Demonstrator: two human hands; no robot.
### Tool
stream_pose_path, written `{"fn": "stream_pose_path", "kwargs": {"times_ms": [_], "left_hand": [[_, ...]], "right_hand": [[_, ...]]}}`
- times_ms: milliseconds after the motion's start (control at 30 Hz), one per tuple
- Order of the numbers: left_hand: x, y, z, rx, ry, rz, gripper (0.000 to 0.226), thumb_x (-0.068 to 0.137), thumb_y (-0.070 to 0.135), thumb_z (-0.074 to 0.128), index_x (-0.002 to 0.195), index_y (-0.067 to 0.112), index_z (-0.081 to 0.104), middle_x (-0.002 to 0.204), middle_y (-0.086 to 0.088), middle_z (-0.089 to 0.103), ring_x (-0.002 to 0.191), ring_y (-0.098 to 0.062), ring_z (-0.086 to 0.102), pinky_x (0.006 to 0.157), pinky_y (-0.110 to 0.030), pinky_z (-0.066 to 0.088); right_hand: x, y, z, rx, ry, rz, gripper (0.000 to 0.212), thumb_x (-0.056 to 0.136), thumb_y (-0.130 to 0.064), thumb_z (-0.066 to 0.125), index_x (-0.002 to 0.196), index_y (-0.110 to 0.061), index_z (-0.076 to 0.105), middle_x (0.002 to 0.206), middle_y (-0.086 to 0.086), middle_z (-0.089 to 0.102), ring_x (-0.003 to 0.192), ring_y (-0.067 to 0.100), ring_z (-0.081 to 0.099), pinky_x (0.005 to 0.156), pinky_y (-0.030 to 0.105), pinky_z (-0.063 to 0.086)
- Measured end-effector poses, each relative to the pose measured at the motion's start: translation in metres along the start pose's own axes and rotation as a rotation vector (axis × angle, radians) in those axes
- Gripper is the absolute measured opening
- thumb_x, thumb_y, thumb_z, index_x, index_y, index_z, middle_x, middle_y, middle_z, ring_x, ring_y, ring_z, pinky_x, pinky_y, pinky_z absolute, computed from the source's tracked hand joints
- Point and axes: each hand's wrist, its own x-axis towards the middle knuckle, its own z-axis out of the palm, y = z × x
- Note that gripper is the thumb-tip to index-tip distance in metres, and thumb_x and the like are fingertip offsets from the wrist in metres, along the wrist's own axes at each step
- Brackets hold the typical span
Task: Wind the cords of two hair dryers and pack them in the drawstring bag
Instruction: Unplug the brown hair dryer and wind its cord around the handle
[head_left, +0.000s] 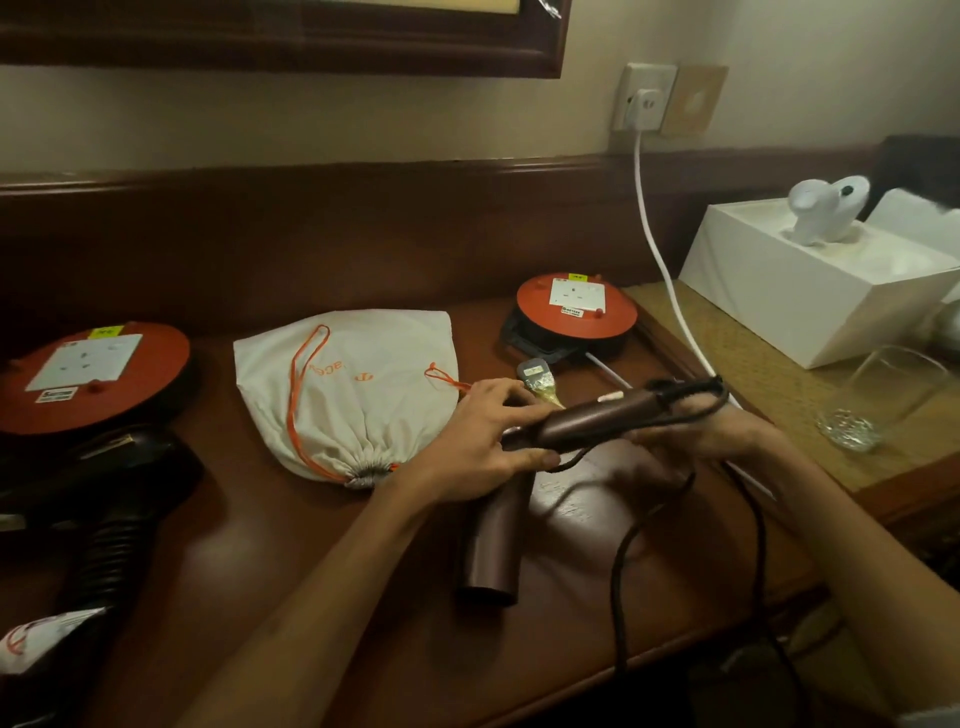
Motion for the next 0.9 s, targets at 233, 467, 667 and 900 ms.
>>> {"fn": "stream_pose_path", "kwargs": {"times_ms": [233,467,667,900], "left_hand": [[0.001,0.022,-0.003,0.217,-0.149,-0.016,0.078,0.090,0.045,0.073,0.157,0.028,0.037,0.145,0.002,0.051,0.142,-0.014,0.028,0.127,-0.047,0.010],[0.011,0.030,0.006,0.336,-0.204,-0.026,0.088,0.088,0.046,0.074,0.160,0.032,0.025,0.151,-0.001,0.049,0.146,-0.020,0.029,0.127,-0.052,0.004],[0.006,0.013,-0.003,0.182,-0.027,-0.009,0.058,0.080,0.051,0.071,0.134,0.035,0.065,0.126,-0.001,0.066,0.131,-0.023,0.046,0.114,-0.050,0.028],[-0.005,0.002,-0.019,-0.192,0.089,-0.067,0.051,0.077,0.020,0.087,0.125,0.029,0.073,0.112,0.010,0.065,0.111,-0.006,0.061,0.096,-0.019,0.047]], "right_hand": [[0.017,-0.026,-0.037,0.189,-0.186,0.102,0.019,0.095,-0.019,0.064,0.108,-0.016,0.078,0.093,0.019,0.070,0.070,0.027,0.055,0.061,0.029,0.046],[-0.025,-0.112,-0.007,-0.177,-0.017,-0.229,0.017,0.092,-0.017,0.071,0.109,-0.021,0.070,0.094,-0.002,0.077,0.087,0.013,0.073,0.079,0.034,0.061],[-0.069,-0.116,0.038,-0.288,-0.032,-0.182,0.020,0.088,-0.052,0.062,0.102,-0.037,0.064,0.101,-0.016,0.070,0.096,0.000,0.065,0.084,0.032,0.058],[-0.068,-0.056,0.105,-0.144,0.141,-0.265,0.008,0.101,-0.028,0.057,0.093,-0.030,0.056,0.073,0.001,0.061,0.066,0.018,0.057,0.060,0.046,0.049]]}}
